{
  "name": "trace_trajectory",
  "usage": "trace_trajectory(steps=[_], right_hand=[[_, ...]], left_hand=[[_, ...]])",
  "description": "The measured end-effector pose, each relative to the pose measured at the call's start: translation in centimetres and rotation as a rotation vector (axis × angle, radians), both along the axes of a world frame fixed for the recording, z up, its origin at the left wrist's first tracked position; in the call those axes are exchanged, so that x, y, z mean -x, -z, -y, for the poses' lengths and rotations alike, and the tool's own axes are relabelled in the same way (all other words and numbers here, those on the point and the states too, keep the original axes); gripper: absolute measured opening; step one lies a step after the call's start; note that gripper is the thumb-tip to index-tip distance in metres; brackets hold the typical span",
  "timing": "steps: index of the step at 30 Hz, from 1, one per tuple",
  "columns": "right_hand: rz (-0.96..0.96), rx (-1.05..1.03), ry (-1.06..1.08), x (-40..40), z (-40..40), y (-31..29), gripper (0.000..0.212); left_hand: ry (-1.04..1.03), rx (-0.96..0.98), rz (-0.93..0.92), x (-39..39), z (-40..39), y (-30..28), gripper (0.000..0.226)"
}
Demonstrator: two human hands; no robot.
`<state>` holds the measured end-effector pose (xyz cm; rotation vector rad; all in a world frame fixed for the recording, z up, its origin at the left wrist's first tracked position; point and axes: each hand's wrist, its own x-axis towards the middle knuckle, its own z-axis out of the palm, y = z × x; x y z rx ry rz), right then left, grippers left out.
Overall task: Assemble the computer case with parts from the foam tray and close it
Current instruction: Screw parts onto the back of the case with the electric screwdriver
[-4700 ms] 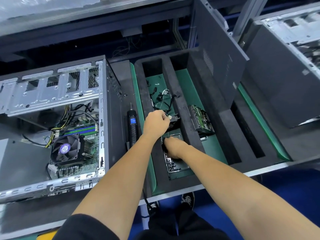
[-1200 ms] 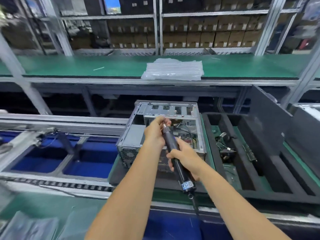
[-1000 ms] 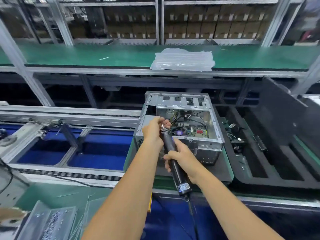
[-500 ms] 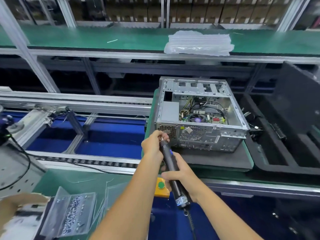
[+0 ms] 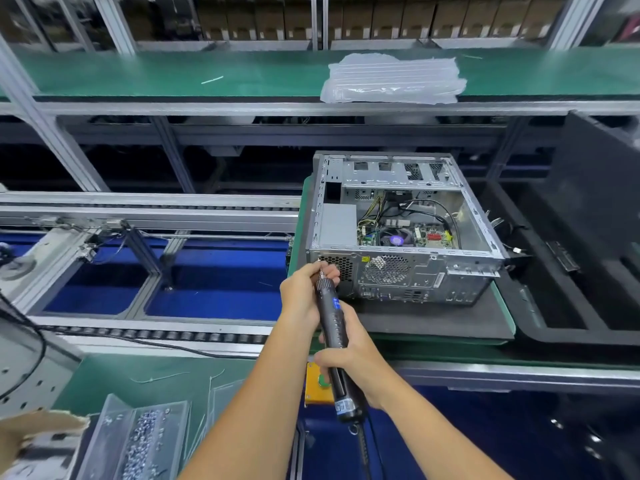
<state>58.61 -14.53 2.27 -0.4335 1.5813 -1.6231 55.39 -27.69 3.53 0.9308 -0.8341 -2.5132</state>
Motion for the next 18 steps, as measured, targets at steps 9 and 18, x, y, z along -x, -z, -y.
trace_trajectory(steps=[9, 18], right_hand=[[0.008, -0.003, 0.016, 0.38, 0.70, -0.54, 0.080], [0.047, 0.002, 0.022, 0.43, 1.05, -0.32, 0.075]], left_hand=[[0.050, -0.038, -0.062, 0.49, 0.41, -0.30, 0.009], [0.059, -0.013, -0.036, 0.78, 0.56, -0.14, 0.011]])
